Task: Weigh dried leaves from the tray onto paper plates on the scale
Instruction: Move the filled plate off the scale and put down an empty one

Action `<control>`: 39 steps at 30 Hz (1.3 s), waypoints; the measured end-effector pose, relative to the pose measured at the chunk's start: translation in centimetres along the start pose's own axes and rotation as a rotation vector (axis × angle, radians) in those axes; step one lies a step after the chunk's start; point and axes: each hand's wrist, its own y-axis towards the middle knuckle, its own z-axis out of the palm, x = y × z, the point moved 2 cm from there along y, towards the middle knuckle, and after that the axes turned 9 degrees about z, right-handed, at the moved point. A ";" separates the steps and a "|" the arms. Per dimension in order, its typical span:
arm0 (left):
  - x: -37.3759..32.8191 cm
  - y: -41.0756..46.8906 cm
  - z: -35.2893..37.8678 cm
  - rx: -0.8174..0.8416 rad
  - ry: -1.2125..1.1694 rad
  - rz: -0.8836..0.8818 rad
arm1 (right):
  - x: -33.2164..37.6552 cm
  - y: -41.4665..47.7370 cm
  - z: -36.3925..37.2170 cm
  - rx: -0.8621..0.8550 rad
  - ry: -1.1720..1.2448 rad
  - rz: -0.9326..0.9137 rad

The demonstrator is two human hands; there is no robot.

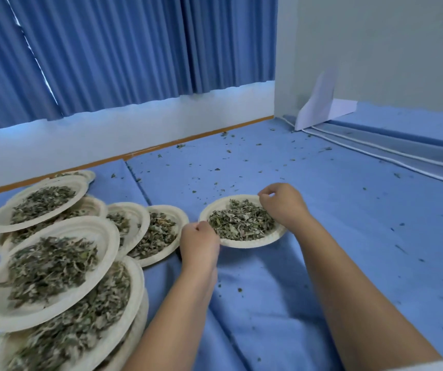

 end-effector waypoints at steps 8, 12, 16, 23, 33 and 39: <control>1.6 0.8 -0.1 0.050 0.074 -0.003 | -0.9 0.9 0.8 -0.052 0.012 0.042; 2.0 1.2 -0.5 0.088 0.117 0.024 | -1.3 1.1 1.3 -0.025 -0.017 0.072; 1.6 0.9 -0.9 0.138 0.495 0.174 | -1.4 1.4 1.6 -0.023 -0.027 0.063; 0.0 -0.5 -1.0 0.125 1.034 0.467 | -1.3 1.5 2.0 -0.045 -0.015 0.070; -0.1 -0.4 -1.3 0.102 0.934 0.456 | -0.5 0.8 3.0 -0.030 0.070 0.043; -0.8 -0.9 -1.1 0.098 0.920 0.487 | 0.8 -1.0 3.4 -0.156 -0.133 -0.031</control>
